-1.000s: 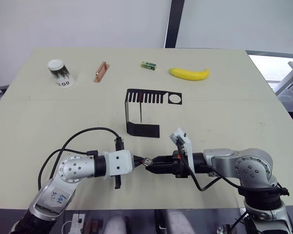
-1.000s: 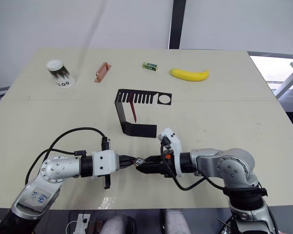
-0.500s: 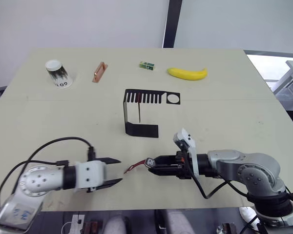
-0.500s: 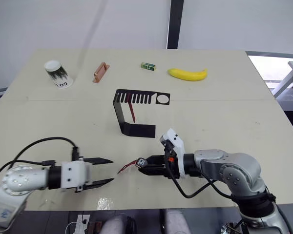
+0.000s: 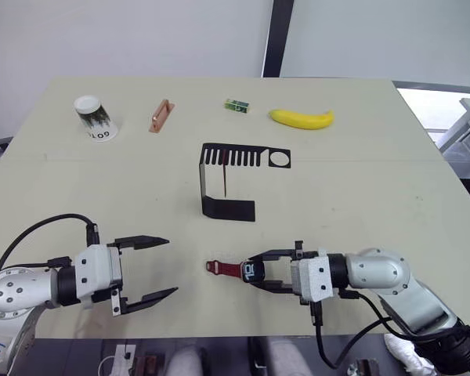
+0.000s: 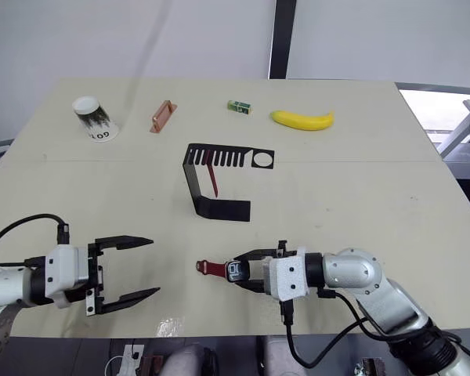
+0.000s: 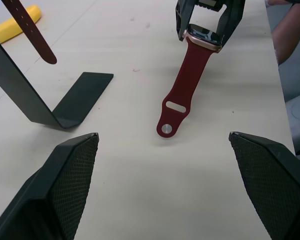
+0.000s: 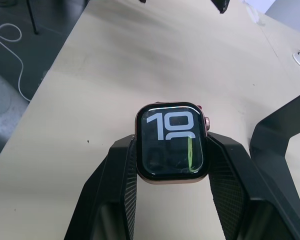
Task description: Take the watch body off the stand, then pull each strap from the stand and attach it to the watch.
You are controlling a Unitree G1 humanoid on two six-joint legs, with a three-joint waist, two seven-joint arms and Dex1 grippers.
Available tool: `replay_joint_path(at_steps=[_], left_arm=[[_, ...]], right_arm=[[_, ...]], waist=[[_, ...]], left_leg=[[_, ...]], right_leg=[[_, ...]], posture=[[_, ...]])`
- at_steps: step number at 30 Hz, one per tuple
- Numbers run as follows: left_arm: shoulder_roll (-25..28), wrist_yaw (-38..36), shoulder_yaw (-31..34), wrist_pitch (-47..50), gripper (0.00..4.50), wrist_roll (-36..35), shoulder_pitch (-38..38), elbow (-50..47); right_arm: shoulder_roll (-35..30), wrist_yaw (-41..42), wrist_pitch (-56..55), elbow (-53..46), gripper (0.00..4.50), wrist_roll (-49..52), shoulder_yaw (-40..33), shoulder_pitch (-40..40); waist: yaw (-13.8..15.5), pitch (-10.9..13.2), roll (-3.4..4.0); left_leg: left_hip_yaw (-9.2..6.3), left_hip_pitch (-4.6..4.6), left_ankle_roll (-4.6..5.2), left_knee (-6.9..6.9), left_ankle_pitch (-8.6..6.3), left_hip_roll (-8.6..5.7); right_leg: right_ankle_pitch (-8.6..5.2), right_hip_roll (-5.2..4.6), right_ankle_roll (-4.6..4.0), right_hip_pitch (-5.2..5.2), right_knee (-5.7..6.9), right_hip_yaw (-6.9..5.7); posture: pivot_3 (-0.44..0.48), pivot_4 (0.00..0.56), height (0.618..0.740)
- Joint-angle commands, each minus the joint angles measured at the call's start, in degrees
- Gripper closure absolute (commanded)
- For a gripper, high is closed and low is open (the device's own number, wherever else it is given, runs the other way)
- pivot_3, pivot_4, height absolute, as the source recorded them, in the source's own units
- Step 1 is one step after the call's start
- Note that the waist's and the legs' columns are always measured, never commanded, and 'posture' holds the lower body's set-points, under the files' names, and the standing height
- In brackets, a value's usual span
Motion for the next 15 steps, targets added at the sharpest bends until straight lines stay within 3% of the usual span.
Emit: replay_joint_path(at_steps=[1,8,15], left_arm=[[-0.01,-0.53,-0.68,-0.67,0.0,-0.94,-0.64,0.5],[1.46,-1.58,1.11,1.16,0.0,-3.08,-1.73,2.76],[3.37,-3.92,2.56,1.29,0.0,-3.84,-2.8,5.3]], right_arm=[[1.41,0.33,-0.4,-0.54,2.99,0.5,-1.21,-0.41],[9.67,1.99,18.21,0.06,2.99,8.87,2.95,-7.67],[12.67,4.91,30.24,5.32,2.99,6.52,9.84,-14.08]], waist=[[-0.03,0.0,0.0],[-0.54,0.0,0.0],[-0.81,0.0,0.01]], left_leg=[[0.0,0.01,0.0,0.0,0.0,0.0],[0.0,0.04,-0.02,0.02,0.01,0.02],[-0.03,0.01,-0.02,0.02,0.0,0.03]], right_leg=[[0.0,0.0,0.0,0.0,0.01,0.01],[-0.02,0.0,-0.05,-0.02,0.12,0.01],[-0.07,-0.04,-0.13,-0.07,0.2,-0.09]], posture=[[0.0,0.15,0.738],[0.0,0.15,0.738],[0.0,0.15,0.738]])
